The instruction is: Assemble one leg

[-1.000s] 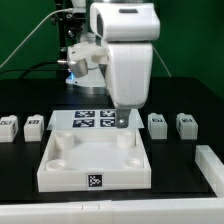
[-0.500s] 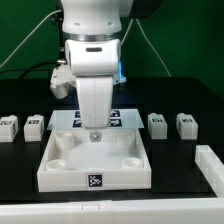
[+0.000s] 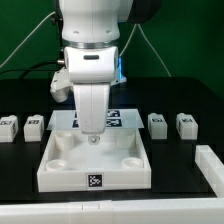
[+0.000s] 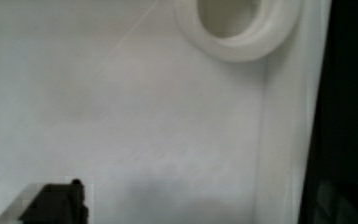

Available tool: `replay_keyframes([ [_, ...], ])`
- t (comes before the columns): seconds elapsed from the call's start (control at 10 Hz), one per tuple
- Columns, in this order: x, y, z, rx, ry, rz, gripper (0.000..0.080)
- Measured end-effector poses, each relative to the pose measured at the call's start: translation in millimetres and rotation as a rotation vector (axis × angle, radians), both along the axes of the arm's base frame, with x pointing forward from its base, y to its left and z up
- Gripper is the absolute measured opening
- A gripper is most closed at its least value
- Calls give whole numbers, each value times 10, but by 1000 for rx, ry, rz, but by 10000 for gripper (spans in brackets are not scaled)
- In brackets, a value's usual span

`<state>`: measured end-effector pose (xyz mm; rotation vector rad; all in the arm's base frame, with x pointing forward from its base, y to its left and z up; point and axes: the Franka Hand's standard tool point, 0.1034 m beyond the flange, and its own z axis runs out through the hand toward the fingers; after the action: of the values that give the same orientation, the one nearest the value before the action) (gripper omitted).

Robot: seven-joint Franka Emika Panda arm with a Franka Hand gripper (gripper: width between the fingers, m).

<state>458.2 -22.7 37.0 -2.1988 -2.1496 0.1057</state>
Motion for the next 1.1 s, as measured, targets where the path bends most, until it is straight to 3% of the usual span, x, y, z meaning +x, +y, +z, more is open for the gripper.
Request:
replay_keyframes([
  [0.1, -20, 1, -1, 0, -2, -4, 650],
  [0.3, -309, 22, -75, 2, 30, -6, 650],
  [0.6, -374, -3, -134, 6, 33, -15, 650],
  [0.8, -377, -5, -138, 6, 34, -15, 411],
  [0.9, -378, -6, -138, 6, 34, -15, 411],
  [1.0, -378, -6, -139, 6, 34, -15, 217],
  [1.1, -378, -6, -139, 6, 34, -15, 84],
])
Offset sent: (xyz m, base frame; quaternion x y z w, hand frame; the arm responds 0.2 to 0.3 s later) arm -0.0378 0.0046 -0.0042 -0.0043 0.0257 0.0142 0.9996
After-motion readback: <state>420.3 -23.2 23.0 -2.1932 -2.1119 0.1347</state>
